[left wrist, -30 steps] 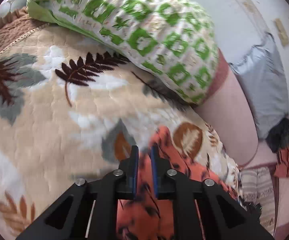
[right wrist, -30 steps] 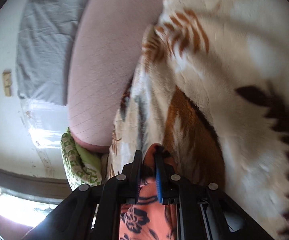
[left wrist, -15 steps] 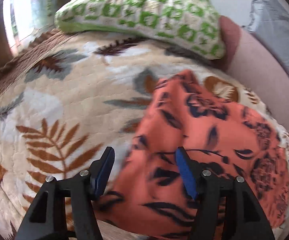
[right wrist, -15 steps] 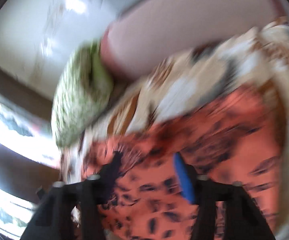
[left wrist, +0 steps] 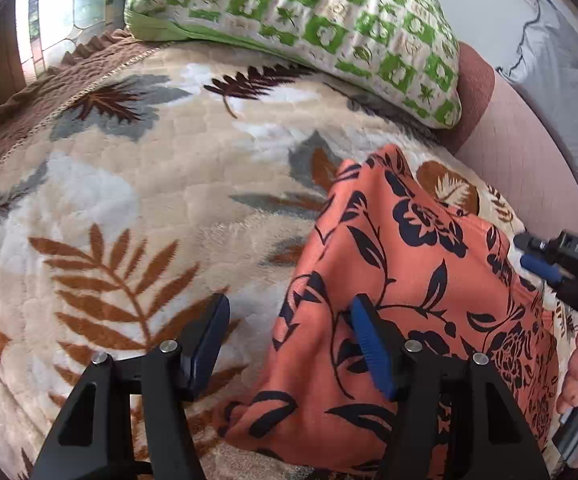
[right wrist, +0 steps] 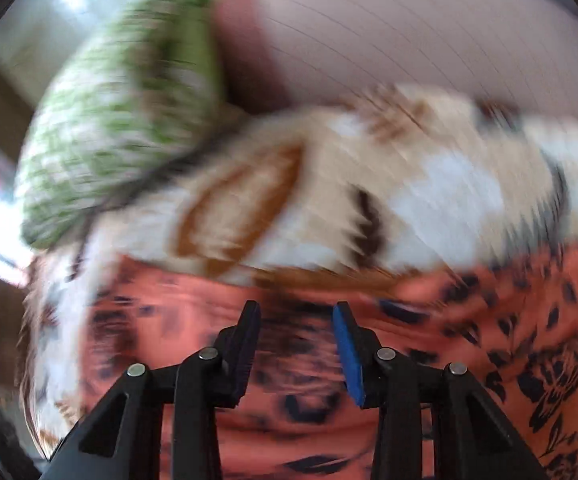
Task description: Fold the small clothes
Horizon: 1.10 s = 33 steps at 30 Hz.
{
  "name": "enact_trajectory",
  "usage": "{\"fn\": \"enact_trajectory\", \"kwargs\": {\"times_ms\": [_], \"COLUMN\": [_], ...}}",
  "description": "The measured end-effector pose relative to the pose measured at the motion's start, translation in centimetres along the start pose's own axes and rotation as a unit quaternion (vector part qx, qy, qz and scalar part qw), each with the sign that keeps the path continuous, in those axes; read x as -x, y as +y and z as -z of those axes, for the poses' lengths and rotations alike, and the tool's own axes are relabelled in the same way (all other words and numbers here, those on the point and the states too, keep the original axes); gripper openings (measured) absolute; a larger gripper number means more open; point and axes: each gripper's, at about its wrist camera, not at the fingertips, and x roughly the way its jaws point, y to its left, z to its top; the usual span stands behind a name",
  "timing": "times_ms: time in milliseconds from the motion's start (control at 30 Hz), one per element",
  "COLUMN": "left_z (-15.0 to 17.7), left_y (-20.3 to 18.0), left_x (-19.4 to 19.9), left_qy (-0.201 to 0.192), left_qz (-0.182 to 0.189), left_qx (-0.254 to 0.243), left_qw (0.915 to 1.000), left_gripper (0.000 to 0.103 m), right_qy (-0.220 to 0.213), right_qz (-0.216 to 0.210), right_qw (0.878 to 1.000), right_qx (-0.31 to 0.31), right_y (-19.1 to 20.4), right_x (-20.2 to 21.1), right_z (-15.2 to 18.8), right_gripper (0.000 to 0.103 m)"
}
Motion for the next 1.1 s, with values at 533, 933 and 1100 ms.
{"fn": "enact_trajectory", "kwargs": {"times_ms": [533, 933, 1100], "left_z": [0.3, -0.1, 0.1], "left_y": [1.7, 3.1, 2.9], "left_x": [-0.2, 0.2, 0.3], "left_qy": [0.022, 0.034, 0.027], "left_qz": [0.015, 0.044, 0.039], "left_qx": [-0.029, -0.008, -0.018], "left_qw": [0.9992, 0.9984, 0.9987], "left_gripper": [0.064, 0.064, 0.064], "right_qy": [0.137, 0.093, 0.070], "right_qz": [-0.009, -0.026, -0.103], "right_qw": [0.989, 0.995, 0.992], "right_qx": [-0.051, -0.004, 0.007], "right_y": [11.9, 17.4, 20.0], "right_x": [-11.9, -10.6, -9.2], "right_z": [-2.6, -2.0, -1.9], "right_gripper": [0.063, 0.007, 0.007]}}
